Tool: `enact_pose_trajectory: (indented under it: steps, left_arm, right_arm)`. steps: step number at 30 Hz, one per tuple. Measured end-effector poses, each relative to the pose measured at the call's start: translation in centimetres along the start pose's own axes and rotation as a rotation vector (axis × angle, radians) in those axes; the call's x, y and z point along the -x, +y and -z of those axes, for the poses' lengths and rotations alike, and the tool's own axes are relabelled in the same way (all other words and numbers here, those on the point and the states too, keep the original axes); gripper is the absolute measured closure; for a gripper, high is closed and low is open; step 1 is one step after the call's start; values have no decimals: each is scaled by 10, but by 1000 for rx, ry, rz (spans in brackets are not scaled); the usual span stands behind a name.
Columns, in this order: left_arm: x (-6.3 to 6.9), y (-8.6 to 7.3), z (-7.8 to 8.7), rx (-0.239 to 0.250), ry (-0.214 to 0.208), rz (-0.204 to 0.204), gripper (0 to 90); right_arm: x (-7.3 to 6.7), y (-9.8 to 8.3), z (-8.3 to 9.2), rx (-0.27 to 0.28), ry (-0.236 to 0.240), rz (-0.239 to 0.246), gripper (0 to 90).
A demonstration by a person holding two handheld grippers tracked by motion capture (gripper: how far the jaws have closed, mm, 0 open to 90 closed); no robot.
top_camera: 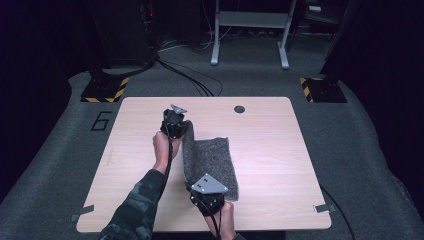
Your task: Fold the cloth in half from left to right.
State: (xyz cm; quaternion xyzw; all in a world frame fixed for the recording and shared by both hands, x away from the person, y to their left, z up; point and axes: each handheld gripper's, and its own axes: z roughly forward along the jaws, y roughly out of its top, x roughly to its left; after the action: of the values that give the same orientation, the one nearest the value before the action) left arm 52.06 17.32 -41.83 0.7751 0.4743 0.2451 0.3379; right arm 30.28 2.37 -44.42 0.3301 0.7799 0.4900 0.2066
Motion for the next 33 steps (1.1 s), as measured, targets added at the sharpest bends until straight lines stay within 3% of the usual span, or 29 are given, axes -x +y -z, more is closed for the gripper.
enact_pose_trajectory:
  steps: [12,20,33]
  left_arm:
    - [23,0,-21,-8,-35,-26,872]
    - [36,-1,-36,-5,-58,-5,873]
    - [52,-1,-55,-24,-76,-11,872]
  right_arm:
    - [19,-18,8,-53,-31,-23,873]
    - [33,-32,12,-73,-66,-58,872]
    - [50,-52,19,-124,-102,-93,871]
